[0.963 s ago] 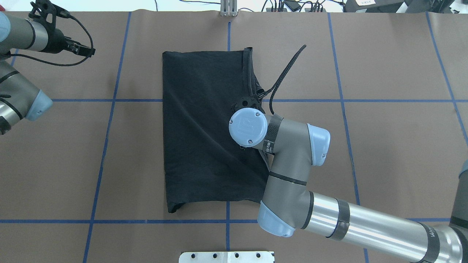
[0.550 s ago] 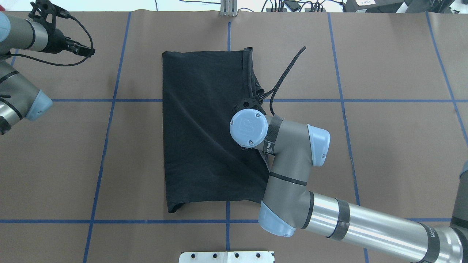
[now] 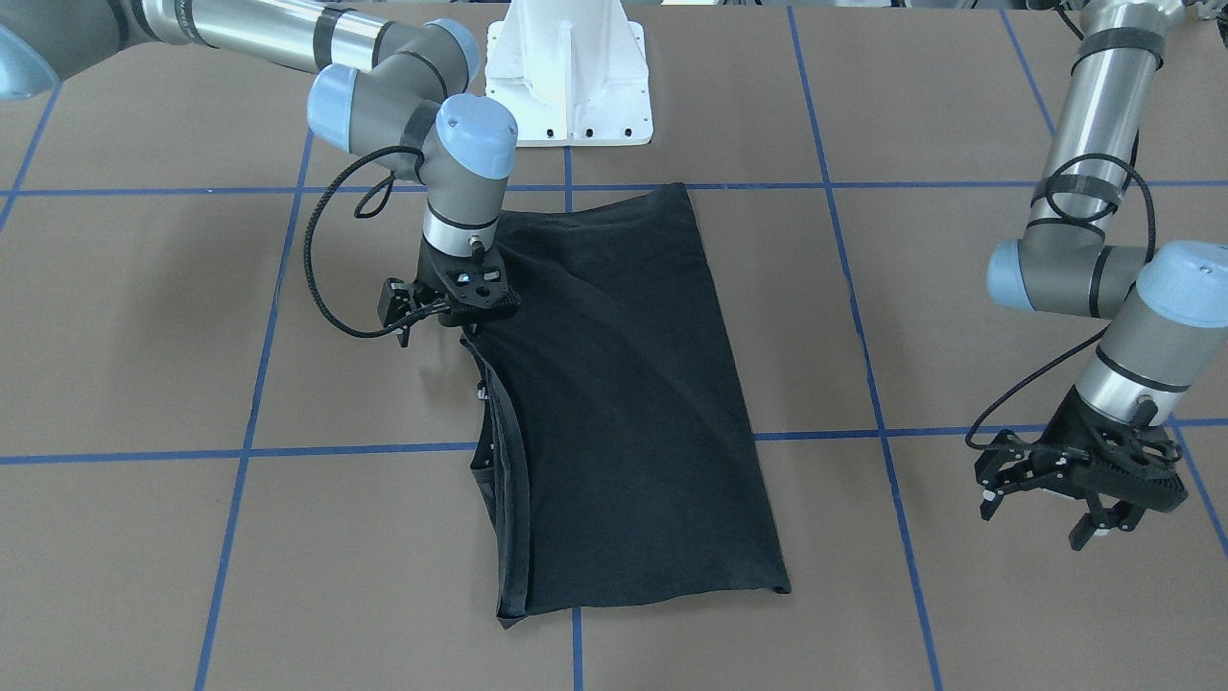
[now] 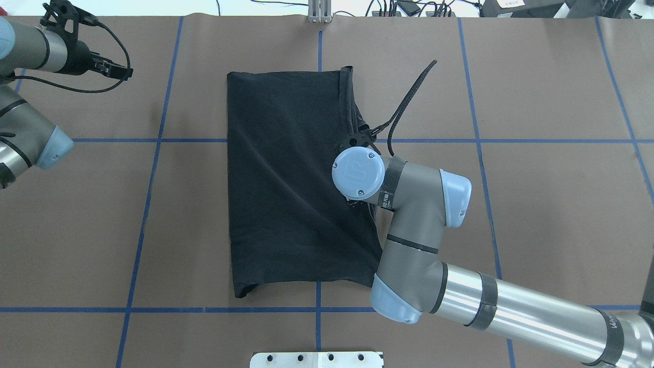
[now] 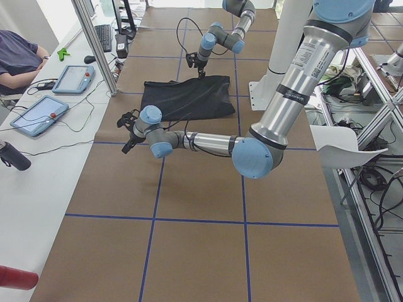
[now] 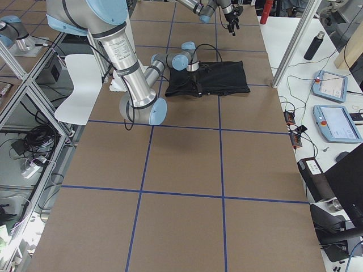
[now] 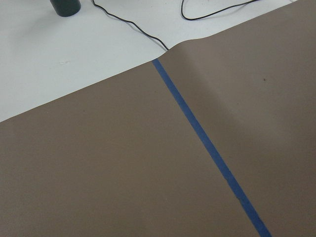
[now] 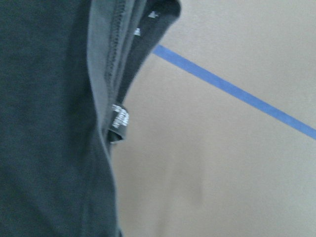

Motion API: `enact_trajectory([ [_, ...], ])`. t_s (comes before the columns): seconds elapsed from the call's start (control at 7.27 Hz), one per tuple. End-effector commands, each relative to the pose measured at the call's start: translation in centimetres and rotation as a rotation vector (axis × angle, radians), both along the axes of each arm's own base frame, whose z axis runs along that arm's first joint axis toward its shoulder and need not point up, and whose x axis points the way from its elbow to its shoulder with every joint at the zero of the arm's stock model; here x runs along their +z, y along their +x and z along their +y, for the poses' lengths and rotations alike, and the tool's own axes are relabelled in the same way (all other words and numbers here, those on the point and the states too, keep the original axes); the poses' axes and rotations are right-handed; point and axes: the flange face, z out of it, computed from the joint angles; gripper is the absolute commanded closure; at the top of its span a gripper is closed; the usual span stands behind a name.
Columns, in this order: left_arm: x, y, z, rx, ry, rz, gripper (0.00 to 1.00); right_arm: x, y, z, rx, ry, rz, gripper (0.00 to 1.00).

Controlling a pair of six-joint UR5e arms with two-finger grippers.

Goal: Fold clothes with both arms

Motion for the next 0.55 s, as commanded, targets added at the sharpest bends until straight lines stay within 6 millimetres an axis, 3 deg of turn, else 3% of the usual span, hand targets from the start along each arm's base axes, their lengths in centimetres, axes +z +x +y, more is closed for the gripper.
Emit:
enact_trajectory([
  [0.0,0.2,0.0,0.0,0.001,-0.004,-0.001,0.0,3.9,5.8,1.3,-0.024,0.011,0.018,0.01],
  [0.14,0.2,0.1,0.1,0.001,-0.004,-0.002,0.0,2.3,7.0,1.2,-0.017,0.018,-0.016,0.01],
  [0.28,0.3,0.1,0.1,0.003,-0.005,-0.002,0.0,-0.2,6.5,0.3,-0.009,0.023,-0.054,0.01],
  [0.41,0.3,0.1,0.1,0.003,-0.004,-0.001,0.0,-4.2,4.3,-1.7,0.011,0.034,-0.088,0.01],
])
